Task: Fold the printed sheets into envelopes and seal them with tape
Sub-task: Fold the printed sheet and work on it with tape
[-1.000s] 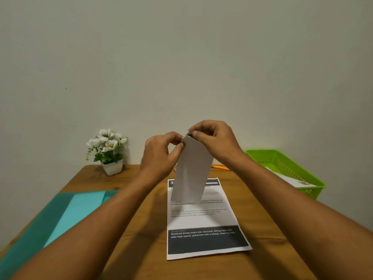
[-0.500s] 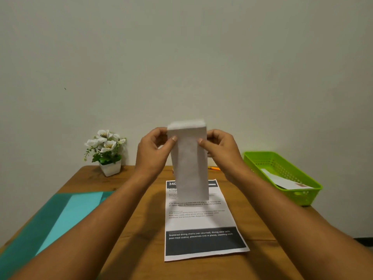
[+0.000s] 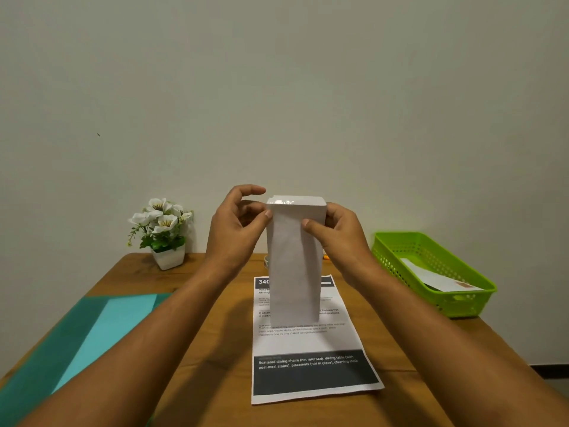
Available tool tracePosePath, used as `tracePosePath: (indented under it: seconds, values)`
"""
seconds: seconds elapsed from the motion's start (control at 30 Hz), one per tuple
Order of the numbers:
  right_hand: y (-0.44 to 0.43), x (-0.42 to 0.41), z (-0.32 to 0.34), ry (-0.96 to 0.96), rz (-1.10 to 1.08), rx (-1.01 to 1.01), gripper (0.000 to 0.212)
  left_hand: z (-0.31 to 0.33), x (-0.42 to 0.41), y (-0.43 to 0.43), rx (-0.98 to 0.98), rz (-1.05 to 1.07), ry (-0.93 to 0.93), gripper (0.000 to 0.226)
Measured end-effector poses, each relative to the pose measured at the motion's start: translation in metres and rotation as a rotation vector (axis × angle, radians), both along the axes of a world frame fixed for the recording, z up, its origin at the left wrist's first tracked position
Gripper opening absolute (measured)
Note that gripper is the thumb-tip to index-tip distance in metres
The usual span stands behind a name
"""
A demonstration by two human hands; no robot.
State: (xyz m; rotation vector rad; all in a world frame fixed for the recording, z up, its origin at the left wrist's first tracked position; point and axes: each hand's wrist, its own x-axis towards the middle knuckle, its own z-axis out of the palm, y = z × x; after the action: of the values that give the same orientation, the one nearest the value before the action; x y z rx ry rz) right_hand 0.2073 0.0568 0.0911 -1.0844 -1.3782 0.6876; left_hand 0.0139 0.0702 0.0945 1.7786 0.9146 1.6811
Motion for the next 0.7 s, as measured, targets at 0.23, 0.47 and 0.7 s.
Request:
tracePosePath:
  seconds: [0.23,0.47,0.7]
  values:
    - [-0.002,0.005,0.000,-0.163,-0.103,0.174,0.044,-0.002,0.001,-0.002,0.058,0.003,0.119,0.028]
    - [0.000,0.009,0.006,-0.262,-0.049,0.205,0.011,0.000,0.000,0.001,0.002,-0.002,0.161,0.014]
    - [0.002,0.012,0.004,-0.167,0.002,0.151,0.004,-0.002,-0.002,0.001,-0.023,-0.023,0.171,0.005]
